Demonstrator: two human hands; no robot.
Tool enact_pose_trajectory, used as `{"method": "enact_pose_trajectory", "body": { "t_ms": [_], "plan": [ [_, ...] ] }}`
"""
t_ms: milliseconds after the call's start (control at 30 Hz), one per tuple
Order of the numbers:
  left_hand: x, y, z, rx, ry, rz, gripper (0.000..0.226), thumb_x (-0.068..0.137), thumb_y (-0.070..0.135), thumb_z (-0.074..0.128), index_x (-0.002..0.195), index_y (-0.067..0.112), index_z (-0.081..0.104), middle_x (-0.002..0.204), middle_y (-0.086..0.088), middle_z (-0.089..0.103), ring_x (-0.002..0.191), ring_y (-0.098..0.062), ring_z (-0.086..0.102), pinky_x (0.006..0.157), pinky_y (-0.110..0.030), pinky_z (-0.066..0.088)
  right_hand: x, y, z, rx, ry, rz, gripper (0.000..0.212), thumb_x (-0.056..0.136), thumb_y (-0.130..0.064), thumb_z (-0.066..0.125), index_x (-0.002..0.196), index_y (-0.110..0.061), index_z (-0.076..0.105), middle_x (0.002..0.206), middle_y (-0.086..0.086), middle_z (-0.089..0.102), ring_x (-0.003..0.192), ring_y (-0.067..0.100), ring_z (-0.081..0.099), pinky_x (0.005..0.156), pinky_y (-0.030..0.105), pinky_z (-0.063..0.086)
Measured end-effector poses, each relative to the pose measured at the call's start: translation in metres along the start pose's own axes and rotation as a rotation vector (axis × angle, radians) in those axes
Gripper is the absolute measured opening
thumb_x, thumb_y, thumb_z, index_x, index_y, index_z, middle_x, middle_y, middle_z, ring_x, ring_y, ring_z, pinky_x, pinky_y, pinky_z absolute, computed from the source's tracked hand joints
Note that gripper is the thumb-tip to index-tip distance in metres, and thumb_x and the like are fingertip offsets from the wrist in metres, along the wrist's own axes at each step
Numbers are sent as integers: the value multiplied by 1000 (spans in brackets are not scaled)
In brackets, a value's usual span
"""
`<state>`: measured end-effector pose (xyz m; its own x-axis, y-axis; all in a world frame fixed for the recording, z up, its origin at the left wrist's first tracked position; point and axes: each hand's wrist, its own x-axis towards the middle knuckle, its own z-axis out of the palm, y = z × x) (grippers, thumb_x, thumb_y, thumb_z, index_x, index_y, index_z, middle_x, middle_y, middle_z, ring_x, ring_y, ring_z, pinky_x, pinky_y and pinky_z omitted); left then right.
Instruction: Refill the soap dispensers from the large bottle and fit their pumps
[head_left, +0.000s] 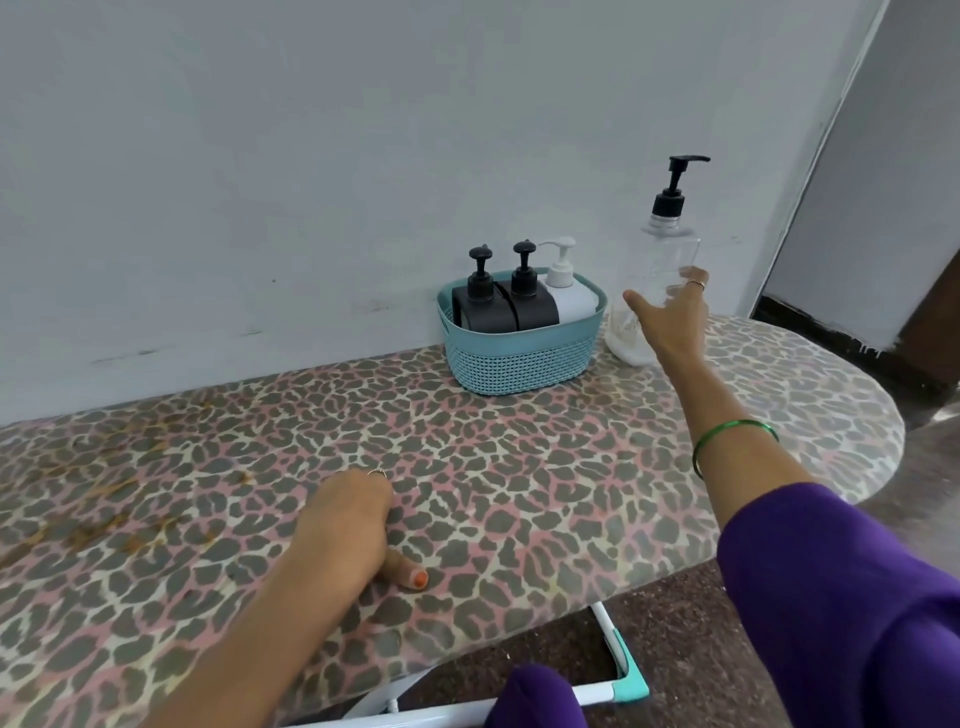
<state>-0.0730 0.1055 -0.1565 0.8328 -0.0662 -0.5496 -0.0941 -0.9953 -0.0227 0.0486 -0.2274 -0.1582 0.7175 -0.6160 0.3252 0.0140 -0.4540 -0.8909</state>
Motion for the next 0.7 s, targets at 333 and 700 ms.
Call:
{"method": "enact_pose_trajectory", "body": {
  "t_ms": [333,700],
  "plan": [
    [-29,-15,17,-68,66,-84,59,67,51,82,99,17,47,83,6,46,70,-6,41,71,-21,40,-12,-24,12,-20,-118,-77,70,86,-24,71,136,-3,27,132,20,49,123,30,48,91,27,36],
    [-26,6,0,-68,147,-32,73,72,50,79,123,7,48,100,-3,54,103,-19,55,92,-28,45,-44,-33,-31,-122,-24,56,55,83,10,56,133,6,31,124,27,52,112,37,53,76,29,40]
  ]
}}
